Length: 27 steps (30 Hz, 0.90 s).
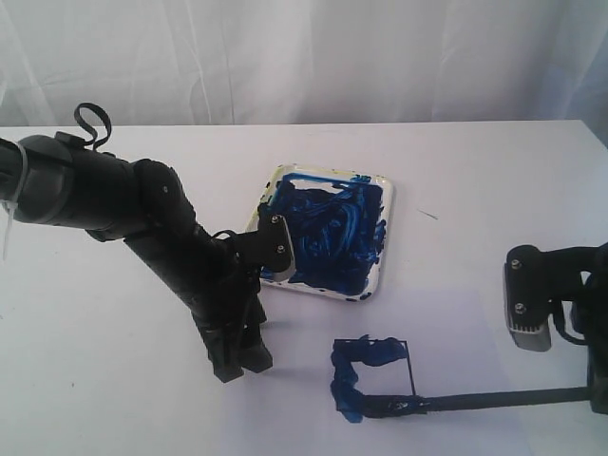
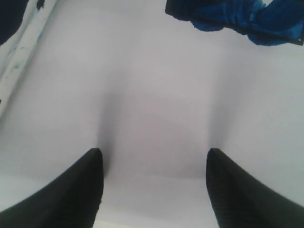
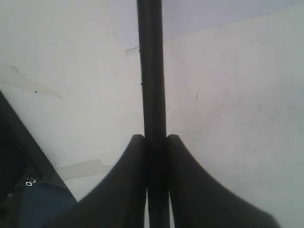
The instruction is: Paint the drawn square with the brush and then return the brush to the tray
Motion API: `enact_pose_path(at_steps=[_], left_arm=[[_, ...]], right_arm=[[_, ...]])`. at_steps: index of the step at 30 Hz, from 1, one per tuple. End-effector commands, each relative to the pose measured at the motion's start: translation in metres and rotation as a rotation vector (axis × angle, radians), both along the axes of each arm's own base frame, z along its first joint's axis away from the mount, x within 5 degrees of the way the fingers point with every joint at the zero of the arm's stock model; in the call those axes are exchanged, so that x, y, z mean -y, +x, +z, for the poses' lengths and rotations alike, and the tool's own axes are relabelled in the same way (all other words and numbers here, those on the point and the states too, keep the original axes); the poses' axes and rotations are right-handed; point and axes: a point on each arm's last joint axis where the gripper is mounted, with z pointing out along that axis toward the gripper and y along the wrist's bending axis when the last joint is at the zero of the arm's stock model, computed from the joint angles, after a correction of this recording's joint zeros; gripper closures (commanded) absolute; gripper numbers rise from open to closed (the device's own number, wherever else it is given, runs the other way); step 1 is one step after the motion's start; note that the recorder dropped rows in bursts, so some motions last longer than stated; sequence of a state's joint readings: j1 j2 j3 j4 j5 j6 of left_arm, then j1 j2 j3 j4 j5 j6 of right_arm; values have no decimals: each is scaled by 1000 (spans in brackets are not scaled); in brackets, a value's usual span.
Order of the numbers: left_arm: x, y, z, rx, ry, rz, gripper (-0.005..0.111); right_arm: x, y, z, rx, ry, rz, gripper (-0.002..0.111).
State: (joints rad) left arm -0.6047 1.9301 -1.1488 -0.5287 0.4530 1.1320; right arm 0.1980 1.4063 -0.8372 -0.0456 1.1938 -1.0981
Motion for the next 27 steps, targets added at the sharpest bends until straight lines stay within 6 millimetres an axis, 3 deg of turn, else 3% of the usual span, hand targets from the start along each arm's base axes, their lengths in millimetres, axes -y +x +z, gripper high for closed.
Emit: enact_pose_path(at_steps=[1,8,14,27], left_arm=[[-3,-8,-18,-67,60,-34,40],[-4,-8,-19,-63,69,-45,40],[-5,-8,-19,-63,82,-60,40],[-5,-8,-19,-63,82,-60,40]], right_arm=[[3,-1,-1,-9,-44,-42,108],[4,-2,0,2,-54,-71,108],[3,-4,21,146,-4,-67,108],[4,-4,21,144,-14,-96,108]])
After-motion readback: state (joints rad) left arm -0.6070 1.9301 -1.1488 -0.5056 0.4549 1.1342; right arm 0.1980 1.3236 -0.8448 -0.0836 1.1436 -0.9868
